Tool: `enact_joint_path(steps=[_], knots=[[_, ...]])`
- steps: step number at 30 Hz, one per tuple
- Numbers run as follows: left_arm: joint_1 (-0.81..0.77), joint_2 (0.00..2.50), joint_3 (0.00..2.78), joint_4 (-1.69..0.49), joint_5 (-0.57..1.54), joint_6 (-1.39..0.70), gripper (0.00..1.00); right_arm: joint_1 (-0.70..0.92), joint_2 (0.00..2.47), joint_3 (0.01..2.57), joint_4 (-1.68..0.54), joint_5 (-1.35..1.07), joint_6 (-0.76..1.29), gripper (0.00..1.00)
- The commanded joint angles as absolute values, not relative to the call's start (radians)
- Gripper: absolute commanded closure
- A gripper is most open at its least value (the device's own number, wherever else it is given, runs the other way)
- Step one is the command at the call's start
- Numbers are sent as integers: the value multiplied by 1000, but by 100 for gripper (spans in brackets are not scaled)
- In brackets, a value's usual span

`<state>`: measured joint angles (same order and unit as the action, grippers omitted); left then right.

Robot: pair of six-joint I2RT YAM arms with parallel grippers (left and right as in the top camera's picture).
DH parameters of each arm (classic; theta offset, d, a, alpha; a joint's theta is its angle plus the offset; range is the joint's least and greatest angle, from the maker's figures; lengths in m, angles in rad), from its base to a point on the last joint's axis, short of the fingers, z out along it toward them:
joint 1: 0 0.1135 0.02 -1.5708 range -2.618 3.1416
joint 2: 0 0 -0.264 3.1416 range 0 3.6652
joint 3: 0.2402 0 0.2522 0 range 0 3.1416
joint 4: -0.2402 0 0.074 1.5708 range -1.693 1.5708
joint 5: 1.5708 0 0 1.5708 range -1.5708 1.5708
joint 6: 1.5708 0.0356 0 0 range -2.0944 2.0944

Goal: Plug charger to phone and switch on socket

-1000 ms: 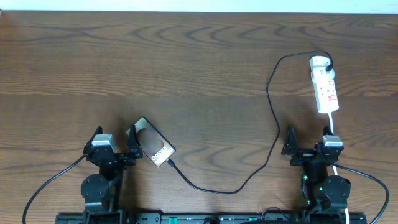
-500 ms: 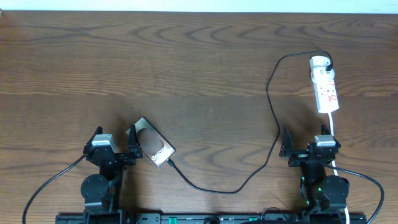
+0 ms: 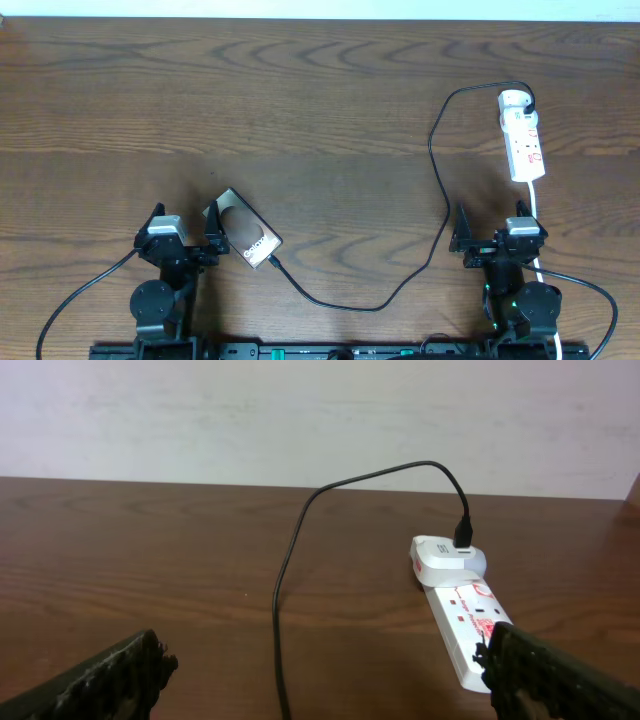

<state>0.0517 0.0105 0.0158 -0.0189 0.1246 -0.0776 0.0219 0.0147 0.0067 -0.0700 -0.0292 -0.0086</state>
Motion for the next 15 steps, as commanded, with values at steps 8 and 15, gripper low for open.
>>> enact_joint_path(steps=[8, 15], knots=[[57, 4, 4, -62, 142, -75, 10, 28, 5, 6, -75, -28, -20, 1], [42, 2, 4, -59, 142, -75, 10, 28, 5, 6, -75, -28, -20, 1]])
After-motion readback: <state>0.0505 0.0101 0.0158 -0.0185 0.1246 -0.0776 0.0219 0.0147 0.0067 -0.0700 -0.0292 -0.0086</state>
